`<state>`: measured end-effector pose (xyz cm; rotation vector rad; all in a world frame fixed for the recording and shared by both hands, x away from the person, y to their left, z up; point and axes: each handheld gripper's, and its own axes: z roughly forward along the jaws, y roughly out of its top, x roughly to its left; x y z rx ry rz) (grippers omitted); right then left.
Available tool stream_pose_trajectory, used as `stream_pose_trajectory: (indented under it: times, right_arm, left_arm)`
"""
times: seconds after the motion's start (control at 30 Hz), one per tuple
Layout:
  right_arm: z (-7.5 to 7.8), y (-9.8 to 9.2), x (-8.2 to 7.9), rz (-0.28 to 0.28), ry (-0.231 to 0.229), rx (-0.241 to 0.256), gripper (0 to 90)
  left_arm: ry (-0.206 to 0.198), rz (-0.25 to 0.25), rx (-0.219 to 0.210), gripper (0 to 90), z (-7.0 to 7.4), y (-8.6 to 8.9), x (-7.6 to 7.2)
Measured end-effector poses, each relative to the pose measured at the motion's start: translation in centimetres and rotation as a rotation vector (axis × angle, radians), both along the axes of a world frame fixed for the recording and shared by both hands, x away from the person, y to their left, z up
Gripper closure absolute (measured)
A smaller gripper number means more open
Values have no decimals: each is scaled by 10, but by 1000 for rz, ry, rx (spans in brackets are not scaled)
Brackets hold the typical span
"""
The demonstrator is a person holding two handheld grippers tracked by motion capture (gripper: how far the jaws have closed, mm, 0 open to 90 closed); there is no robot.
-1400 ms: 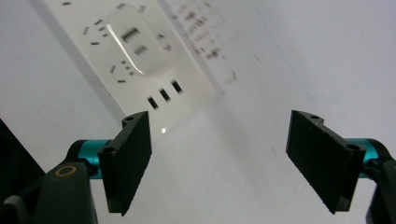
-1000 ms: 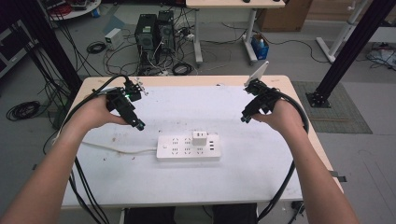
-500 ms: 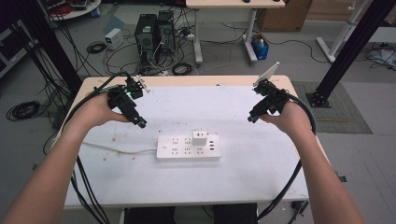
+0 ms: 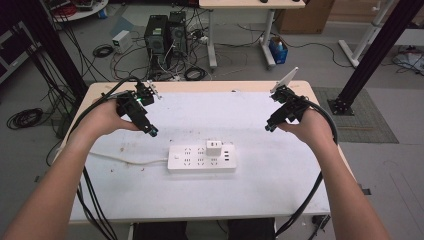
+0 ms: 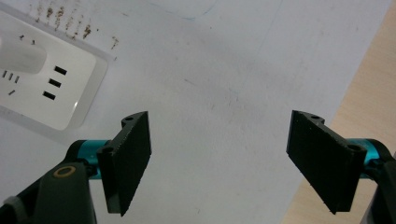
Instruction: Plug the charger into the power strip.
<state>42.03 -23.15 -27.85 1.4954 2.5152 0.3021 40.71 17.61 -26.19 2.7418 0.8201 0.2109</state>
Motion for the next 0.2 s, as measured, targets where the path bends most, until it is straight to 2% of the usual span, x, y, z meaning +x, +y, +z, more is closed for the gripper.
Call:
stream_pose_trajectory:
  times: [0.2]
  right_arm:
    - [1,1,-2,8,-7,6,216]
  left_arm:
    - [-8,-11,-10,198,3,0,-1]
